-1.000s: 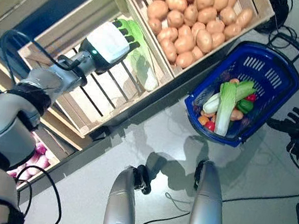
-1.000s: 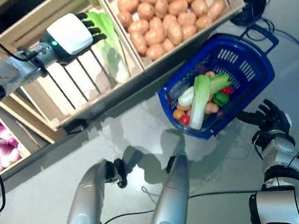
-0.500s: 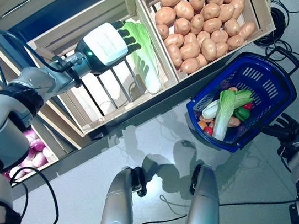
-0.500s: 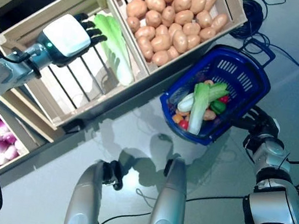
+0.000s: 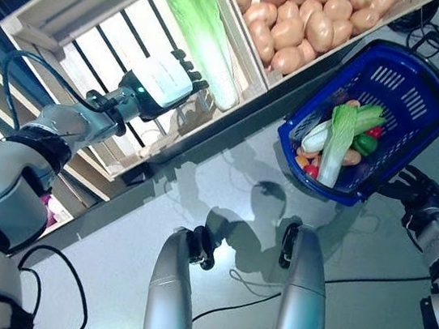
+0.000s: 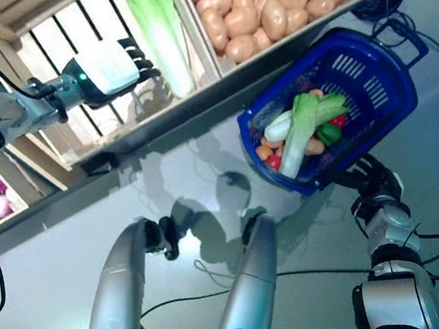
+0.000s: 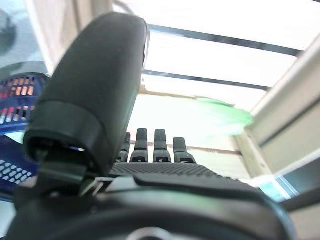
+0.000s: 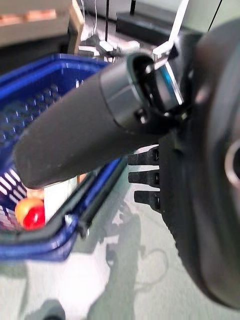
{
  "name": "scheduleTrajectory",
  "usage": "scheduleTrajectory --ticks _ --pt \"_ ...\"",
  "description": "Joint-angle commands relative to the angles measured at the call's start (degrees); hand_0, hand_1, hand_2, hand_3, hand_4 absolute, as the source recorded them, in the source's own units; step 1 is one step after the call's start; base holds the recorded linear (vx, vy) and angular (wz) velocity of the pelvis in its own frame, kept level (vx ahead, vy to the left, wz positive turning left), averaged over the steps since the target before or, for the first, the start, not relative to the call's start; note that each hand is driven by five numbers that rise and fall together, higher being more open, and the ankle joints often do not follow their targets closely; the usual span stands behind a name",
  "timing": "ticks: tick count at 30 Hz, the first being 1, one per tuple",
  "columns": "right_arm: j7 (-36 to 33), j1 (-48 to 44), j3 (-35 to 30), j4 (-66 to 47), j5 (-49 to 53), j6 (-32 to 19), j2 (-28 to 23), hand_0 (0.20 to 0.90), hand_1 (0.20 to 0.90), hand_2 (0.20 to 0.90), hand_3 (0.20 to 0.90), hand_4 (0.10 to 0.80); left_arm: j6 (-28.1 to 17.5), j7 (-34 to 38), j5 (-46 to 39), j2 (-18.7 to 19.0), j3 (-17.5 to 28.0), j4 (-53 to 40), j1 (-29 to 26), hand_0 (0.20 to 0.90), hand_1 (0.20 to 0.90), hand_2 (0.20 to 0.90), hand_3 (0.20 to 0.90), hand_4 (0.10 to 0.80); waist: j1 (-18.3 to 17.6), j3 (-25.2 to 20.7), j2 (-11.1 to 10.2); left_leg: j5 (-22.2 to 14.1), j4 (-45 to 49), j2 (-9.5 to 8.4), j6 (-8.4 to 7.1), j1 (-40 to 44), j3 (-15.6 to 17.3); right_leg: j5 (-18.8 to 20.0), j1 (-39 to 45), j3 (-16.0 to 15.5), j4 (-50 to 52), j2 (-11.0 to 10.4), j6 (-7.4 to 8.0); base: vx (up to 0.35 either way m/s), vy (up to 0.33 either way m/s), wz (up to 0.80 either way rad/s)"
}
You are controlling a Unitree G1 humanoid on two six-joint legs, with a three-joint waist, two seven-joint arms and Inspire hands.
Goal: Put vegetables into the basket
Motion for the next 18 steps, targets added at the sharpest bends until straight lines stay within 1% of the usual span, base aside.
scheduleTrajectory --ticks 1,4,6,8,10,18 --pt "1.7 -1.0 -2.3 0.0 0.8 -5.1 -0.9 0.900 0.900 0.900 0.900 0.800 4.3 6.0 -2.9 2.9 1.5 0.6 -9.1 0.900 0.900 0.900 0.900 0.800 -0.4 -0.2 -1.6 -5.7 1.5 2.96 -4.89 0.9 -1.1 5.5 3.3 2.6 -7.2 -2.3 4.18 -0.056 0.005 -0.02" --pt "1.6 -0.9 -1.8 0.3 0.7 -5.2 -0.9 0.900 0.900 0.900 0.900 0.800 4.6 7.0 -2.5 2.4 1.3 1.0 -9.5 0.900 0.900 0.900 0.900 0.800 -0.5 -0.2 -1.6 -5.7 2.3 3.23 -5.03 -0.7 -1.1 5.8 2.0 2.9 -6.9 -2.3 4.34 -0.043 0.004 -0.02" --pt "1.9 -0.9 -1.4 1.0 0.6 -5.4 -1.0 0.900 0.900 0.900 0.900 0.800 4.9 9.0 -2.5 2.2 1.3 1.3 -9.9 0.900 0.900 0.900 0.900 0.800 -0.5 -0.2 -1.6 -5.6 2.3 3.35 -5.02 -1.3 -1.0 6.0 1.4 2.9 -6.8 -2.3 4.37 -0.041 0.009 0.00" --pt "2.1 -0.7 -1.5 1.2 0.8 -5.6 -1.1 0.900 0.900 0.900 0.900 0.800 4.7 10.3 -2.5 2.3 1.4 1.3 -9.9 0.900 0.900 0.900 0.900 0.800 -0.5 -0.2 -1.5 -5.5 2.0 3.29 -5.05 -1.2 -0.9 6.0 1.4 3.0 -7.0 -2.2 4.37 0.000 0.000 0.00" --pt "2.6 -0.2 -1.8 1.4 1.0 -6.2 -1.2 0.900 0.900 0.900 0.900 0.800 3.2 12.7 -0.6 2.7 1.6 0.7 -9.9 0.900 0.900 0.900 0.900 0.800 -0.5 -0.2 -1.3 -5.1 1.3 3.21 -5.16 -1.0 -0.7 6.3 1.6 3.0 -7.6 -2.1 4.36 0.000 0.000 0.00" --pt "3.9 0.0 -2.1 0.8 0.4 -7.2 -1.2 0.900 0.900 0.900 0.900 0.800 2.4 17.0 2.4 3.9 2.7 0.5 -8.8 0.900 0.900 0.900 0.900 0.800 -0.3 -0.2 -1.4 -4.9 0.7 3.20 -5.23 -0.4 -0.4 6.5 2.2 3.0 -8.2 -1.8 4.28 0.000 0.000 0.00"
